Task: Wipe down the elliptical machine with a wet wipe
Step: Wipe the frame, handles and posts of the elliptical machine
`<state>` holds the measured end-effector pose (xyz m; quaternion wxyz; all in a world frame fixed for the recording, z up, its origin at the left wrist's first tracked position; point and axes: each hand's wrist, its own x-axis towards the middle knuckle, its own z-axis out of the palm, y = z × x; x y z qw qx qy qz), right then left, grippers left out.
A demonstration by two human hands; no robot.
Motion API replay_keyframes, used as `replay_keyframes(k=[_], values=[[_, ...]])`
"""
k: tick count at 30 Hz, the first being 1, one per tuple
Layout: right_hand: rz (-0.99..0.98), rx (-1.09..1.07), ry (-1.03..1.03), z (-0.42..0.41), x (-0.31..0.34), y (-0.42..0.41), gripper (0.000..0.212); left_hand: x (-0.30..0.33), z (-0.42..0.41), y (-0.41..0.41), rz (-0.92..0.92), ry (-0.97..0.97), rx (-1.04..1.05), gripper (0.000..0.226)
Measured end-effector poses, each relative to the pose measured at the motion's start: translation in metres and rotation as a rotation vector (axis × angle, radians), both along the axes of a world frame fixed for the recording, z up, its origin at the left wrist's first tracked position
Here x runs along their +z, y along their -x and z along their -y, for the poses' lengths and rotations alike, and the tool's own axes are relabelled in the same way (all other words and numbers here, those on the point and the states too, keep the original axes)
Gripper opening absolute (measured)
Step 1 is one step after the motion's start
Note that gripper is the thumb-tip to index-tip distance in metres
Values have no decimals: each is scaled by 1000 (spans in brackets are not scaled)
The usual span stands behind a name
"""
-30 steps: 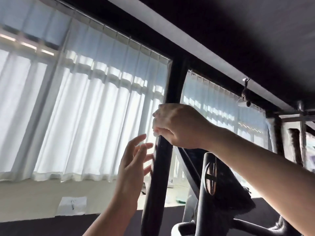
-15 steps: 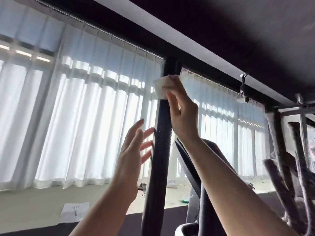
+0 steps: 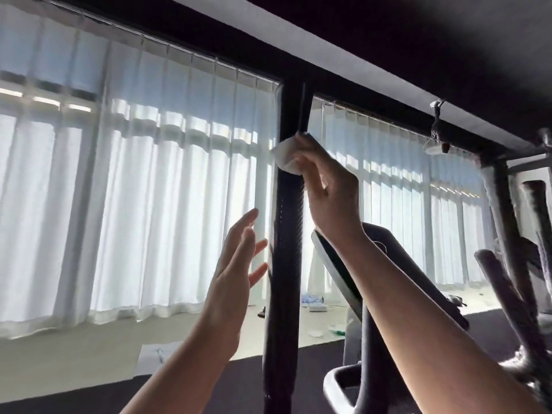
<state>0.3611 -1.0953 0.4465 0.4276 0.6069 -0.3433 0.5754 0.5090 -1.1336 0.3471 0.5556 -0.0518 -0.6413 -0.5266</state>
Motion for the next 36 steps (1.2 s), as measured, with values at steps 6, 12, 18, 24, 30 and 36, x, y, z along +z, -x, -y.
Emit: replay_keyframes(k=[6,12,18,24,30,36], values=[[21,92,-46,-1,-108,-11,19,-39,7,-5,70,-94,119,44],[122,114,-40,2,-225,-22,23,-65,-2,-7,105,-55,46,45],[273,194,-49,5,-180,-26,33,-69,2,-10,138,-58,-15,39],[364,239,-61,8,-196,-38,38,-93,5,-16,145,-63,20,48],[415,185,-121,-2,-275,-48,40,-110,-2,-15,221,-34,39,47],[426,194,-56,1,-220,-46,40,-110,1,-19,218,-53,7,46]])
